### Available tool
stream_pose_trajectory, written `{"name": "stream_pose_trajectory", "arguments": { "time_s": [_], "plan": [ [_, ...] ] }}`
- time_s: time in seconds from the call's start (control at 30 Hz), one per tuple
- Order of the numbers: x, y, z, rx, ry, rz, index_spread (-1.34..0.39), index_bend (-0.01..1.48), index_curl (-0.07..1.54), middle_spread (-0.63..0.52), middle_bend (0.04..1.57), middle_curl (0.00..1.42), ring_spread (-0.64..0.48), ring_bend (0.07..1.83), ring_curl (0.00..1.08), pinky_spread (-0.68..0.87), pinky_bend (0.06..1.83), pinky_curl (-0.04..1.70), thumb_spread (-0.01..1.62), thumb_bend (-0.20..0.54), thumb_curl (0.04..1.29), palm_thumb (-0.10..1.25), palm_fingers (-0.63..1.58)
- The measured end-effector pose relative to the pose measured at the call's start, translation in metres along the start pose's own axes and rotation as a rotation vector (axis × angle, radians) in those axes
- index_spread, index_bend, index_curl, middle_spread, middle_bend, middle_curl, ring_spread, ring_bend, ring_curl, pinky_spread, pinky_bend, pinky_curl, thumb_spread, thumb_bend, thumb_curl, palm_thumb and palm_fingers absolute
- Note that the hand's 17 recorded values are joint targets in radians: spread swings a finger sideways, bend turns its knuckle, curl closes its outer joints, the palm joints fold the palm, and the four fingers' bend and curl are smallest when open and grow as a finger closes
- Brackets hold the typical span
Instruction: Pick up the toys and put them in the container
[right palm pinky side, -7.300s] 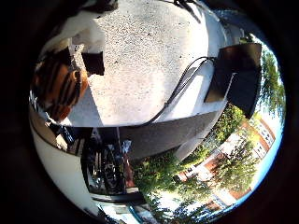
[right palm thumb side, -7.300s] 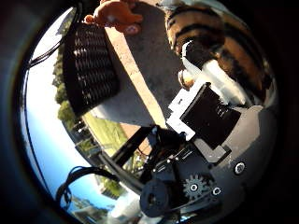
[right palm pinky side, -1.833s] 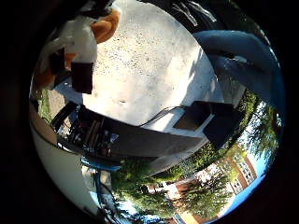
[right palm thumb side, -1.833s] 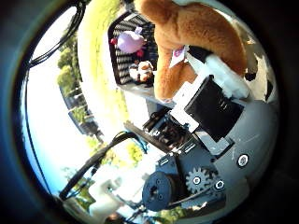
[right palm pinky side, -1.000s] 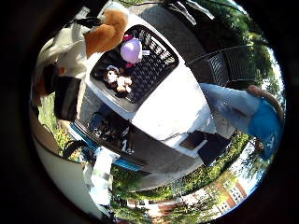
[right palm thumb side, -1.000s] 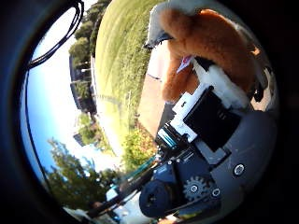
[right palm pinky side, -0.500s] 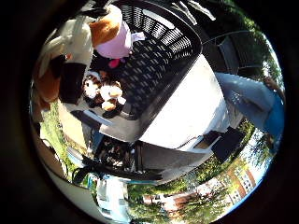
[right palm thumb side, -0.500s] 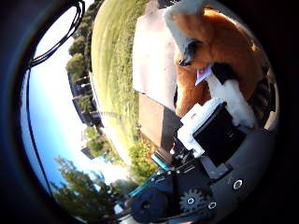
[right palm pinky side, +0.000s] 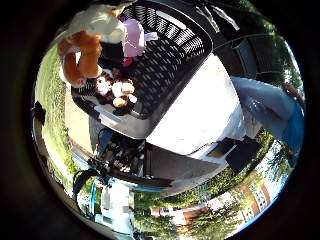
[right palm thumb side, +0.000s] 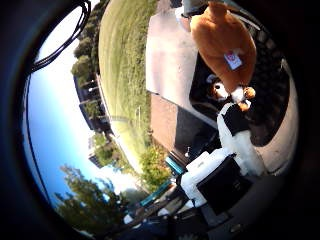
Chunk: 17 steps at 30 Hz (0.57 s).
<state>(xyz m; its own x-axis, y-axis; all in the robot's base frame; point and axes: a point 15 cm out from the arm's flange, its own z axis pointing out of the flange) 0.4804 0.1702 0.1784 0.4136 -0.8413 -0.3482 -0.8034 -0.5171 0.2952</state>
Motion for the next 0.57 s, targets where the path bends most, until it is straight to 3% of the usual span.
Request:
{"name": "stream_pose_trajectory", "arguments": {
  "time_s": [0.33,0.57],
  "plan": [
    [0.006,0.029,-0.041,0.056,-0.004,-0.007,-0.44,0.14,0.41,0.09,0.13,0.29,0.33,0.38,0.31,0.51,0.75,0.49,1.16,-0.025,0.54,0.82,-0.10],
    [-0.025,0.092,-0.066,0.035,-0.013,-0.037,-0.43,0.18,0.36,0.09,0.13,0.26,0.33,0.34,0.30,0.50,0.70,0.44,1.16,-0.026,0.53,0.81,-0.08]
  ]
}}
